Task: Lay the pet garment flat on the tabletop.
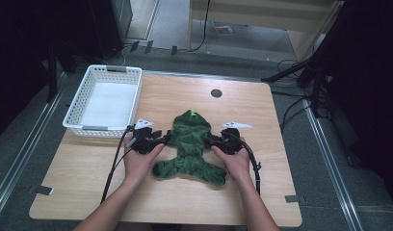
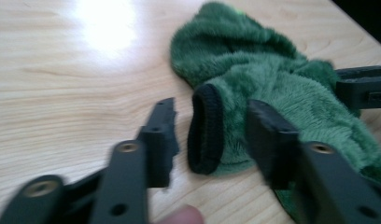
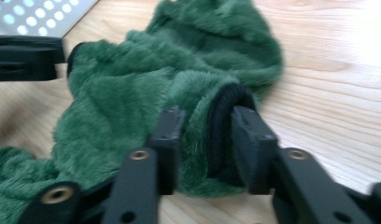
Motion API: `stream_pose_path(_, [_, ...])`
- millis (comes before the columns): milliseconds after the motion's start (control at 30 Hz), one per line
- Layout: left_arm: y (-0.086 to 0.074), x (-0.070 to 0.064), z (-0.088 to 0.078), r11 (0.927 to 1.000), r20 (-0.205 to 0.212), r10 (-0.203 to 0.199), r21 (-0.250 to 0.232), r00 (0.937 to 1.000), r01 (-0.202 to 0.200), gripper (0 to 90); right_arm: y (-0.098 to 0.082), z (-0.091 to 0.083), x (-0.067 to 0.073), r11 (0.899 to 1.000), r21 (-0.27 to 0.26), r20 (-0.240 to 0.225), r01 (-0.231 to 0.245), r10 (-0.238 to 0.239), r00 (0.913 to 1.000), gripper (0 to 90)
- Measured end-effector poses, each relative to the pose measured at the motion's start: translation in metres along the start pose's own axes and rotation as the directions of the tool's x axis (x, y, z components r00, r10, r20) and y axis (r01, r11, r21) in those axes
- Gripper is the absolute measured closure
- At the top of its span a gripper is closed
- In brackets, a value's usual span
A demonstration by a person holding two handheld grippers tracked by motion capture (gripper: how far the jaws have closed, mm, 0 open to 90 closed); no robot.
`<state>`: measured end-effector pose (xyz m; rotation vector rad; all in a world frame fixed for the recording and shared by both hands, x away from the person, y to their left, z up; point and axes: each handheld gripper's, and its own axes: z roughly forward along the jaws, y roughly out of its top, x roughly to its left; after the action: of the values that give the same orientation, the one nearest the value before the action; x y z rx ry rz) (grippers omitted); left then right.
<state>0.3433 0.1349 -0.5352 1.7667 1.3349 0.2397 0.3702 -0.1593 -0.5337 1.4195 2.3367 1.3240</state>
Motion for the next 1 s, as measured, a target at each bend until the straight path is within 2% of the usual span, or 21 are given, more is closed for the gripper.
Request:
stream_pose_path(33, [0.000,-0.001,0.002,0.9997,-0.002,0.003,0.022,1.0000,-0.003,71.4,-0.001,0.001,0.002,1.000,0.001,0.004,0.013,-0.013,0.9999,75.7])
stream_pose_path(67, [0.000,-0.001,0.004,0.9993,-0.015,0.005,0.037,0.9999,-0.005,78.1,-0.001,0.001,0.003,1.000,0.000,0.016,0.019,-0.019,0.9997,79.5])
stream_pose_path(133, [0.000,0.000,0.007,0.9981,-0.010,0.005,0.061,0.9999,-0.004,84.9,-0.001,-0.002,0.002,1.000,-0.015,0.041,0.001,-0.001,0.9991,83.4])
stream_pose_path(167, [0.000,0.000,0.009,0.9964,-0.010,0.016,0.084,0.9998,-0.015,86.7,-0.001,-0.004,-0.001,1.000,-0.021,0.054,-0.015,0.016,0.9984,84.4])
stream_pose_path(200, [0.000,0.000,0.010,0.9952,-0.017,0.034,0.092,0.9993,-0.032,87.5,-0.002,-0.006,-0.003,1.000,-0.022,0.075,-0.022,0.024,0.9969,84.9])
stream_pose_path(300, [0.000,0.000,0.010,0.9936,-0.028,0.049,0.103,0.9984,-0.046,88.0,-0.007,-0.005,-0.009,0.999,-0.006,0.111,-0.041,0.042,0.9929,85.5])
stream_pose_path(433, [0.000,-0.001,0.009,0.9942,-0.032,0.047,0.098,0.9984,-0.044,86.6,-0.013,-0.006,-0.010,0.998,-0.018,0.113,-0.058,0.060,0.9918,83.7])
stream_pose_path(500, [0.002,-0.001,0.006,0.9964,-0.041,0.037,0.078,0.9985,-0.034,78.2,-0.012,-0.010,-0.010,0.997,-0.031,0.104,-0.068,0.071,0.9920,79.7])
stream_pose_path(567, [0.007,-0.001,-0.003,0.9996,-0.055,0.022,0.017,0.9982,-0.021,62.7,-0.008,-0.020,-0.009,0.994,-0.072,0.106,-0.079,0.086,0.9905,75.1])
stream_pose_path(600, [0.010,-0.001,-0.007,0.9997,-0.050,0.010,-0.020,0.9987,-0.011,59.5,-0.005,-0.026,-0.008,0.992,-0.103,0.110,-0.078,0.089,0.9899,74.6])
stream_pose_path(667, [0.015,-0.004,-0.013,0.9965,-0.040,0.003,-0.083,0.9992,-0.006,60.4,0.002,-0.034,-0.003,0.986,-0.155,0.092,-0.068,0.083,0.9923,74.7])
stream_pose_path(700, [0.017,-0.007,-0.012,0.9958,-0.028,0.014,-0.090,0.9995,-0.017,63.1,0.006,-0.035,0.001,0.985,-0.163,0.081,-0.053,0.067,0.9945,74.8])
stream_pose_path(767, [0.020,-0.015,-0.004,0.9967,0.002,0.055,-0.061,0.9985,-0.054,67.7,0.011,-0.029,0.011,0.988,-0.154,0.086,0.004,0.010,0.9963,75.3])
stream_pose_path(833, [0.019,-0.021,0.007,0.9954,0.003,0.093,-0.023,0.9956,-0.093,70.8,0.013,-0.016,0.019,0.992,-0.121,0.102,0.047,-0.034,0.9941,75.6])
stream_pose_path(867, [0.018,-0.021,0.013,0.9954,-0.007,0.095,-0.006,0.9954,-0.095,71.8,0.013,-0.008,0.020,0.993,-0.102,0.106,0.055,-0.044,0.9934,75.7])
stream_pose_path(933, [0.014,-0.016,0.022,0.9962,-0.012,0.075,0.046,0.9971,-0.074,75.0,0.009,0.005,0.017,0.997,-0.052,0.144,0.058,-0.050,0.9884,76.5])
stream_pose_path(1000, [0.009,-0.012,0.026,0.9944,-0.040,0.082,0.071,0.9959,-0.079,78.6,0.003,0.011,0.011,0.999,-0.020,0.151,0.029,-0.026,0.9882,77.5])
